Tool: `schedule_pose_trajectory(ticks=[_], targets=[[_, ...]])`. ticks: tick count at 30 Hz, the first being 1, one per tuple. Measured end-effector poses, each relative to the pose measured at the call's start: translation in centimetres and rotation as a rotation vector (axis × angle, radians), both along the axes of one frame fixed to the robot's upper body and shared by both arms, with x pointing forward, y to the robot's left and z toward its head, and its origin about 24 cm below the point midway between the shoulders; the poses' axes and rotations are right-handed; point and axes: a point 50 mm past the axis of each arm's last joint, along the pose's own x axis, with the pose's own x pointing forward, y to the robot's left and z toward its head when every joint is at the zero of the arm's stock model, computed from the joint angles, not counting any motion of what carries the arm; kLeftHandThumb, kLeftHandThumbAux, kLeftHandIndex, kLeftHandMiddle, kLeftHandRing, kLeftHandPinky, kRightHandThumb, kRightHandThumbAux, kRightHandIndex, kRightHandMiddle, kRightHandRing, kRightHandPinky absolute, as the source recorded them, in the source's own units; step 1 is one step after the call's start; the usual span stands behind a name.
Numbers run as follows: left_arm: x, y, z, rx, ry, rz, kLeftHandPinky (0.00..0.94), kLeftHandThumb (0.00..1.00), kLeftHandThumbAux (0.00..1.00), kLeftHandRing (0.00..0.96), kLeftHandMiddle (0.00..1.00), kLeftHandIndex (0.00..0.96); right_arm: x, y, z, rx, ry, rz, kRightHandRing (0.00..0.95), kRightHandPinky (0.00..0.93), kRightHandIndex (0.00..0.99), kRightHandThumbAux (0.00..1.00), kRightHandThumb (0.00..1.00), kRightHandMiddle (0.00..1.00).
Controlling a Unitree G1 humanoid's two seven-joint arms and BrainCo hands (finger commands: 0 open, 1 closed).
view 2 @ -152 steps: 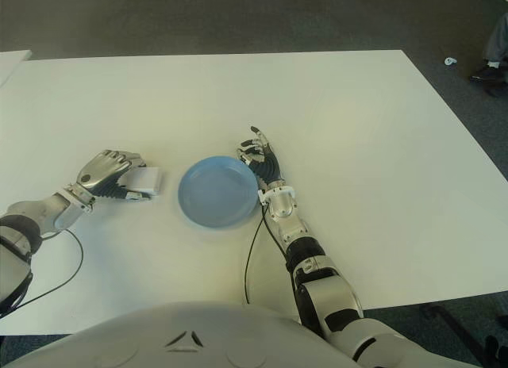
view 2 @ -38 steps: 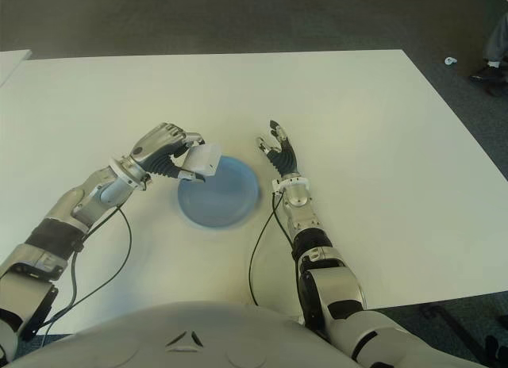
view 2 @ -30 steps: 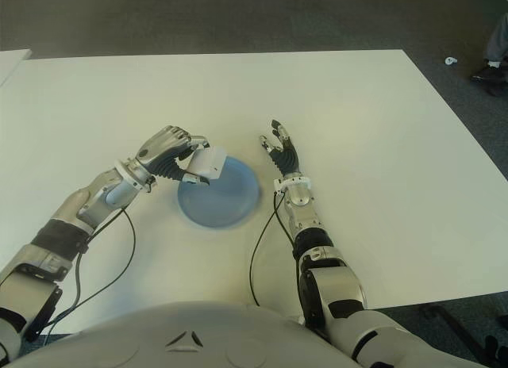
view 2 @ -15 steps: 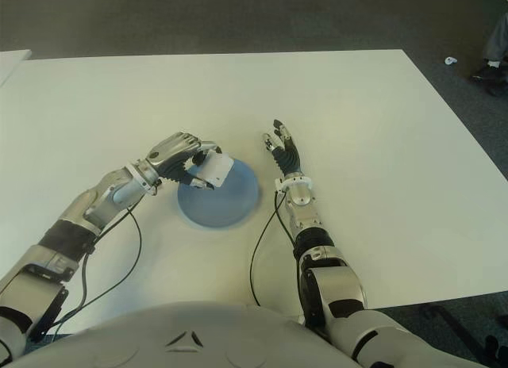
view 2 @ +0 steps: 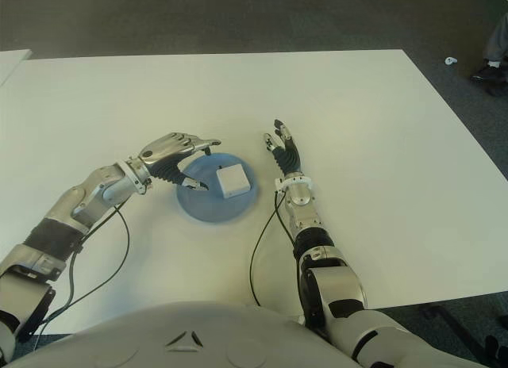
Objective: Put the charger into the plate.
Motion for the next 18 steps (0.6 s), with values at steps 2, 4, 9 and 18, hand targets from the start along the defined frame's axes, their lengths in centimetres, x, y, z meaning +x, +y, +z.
schedule_pose_trajectory(ticks=[2,4,9,18], targets=[[0.00,0.04,-0.03,0.006,-0.001,0.000,0.000,0.207,0.210,0.000,0.000,0.003,0.00,0.02,-0.01,0.000,0.000,0.001,0.000,0.000,0.000,0.445,0.000,0.000],[0.01,0.10,-0.06,0.011,-0.005,0.002,0.000,0.205,0.216,0.000,0.000,0.017,-0.01,0.03,-0.02,0.000,0.001,0.001,0.000,0.000,0.000,0.445,0.000,0.000],[0.05,0.28,-0.15,0.017,-0.001,0.008,0.000,0.211,0.235,0.000,0.000,0.055,0.00,0.08,-0.04,-0.003,0.002,0.004,0.000,0.000,0.000,0.450,0.000,0.000],[0.19,0.93,-0.10,-0.043,0.000,0.033,0.000,0.179,0.299,0.000,0.015,0.065,0.04,0.20,-0.07,-0.010,0.001,0.006,0.000,0.000,0.000,0.461,0.000,0.001]])
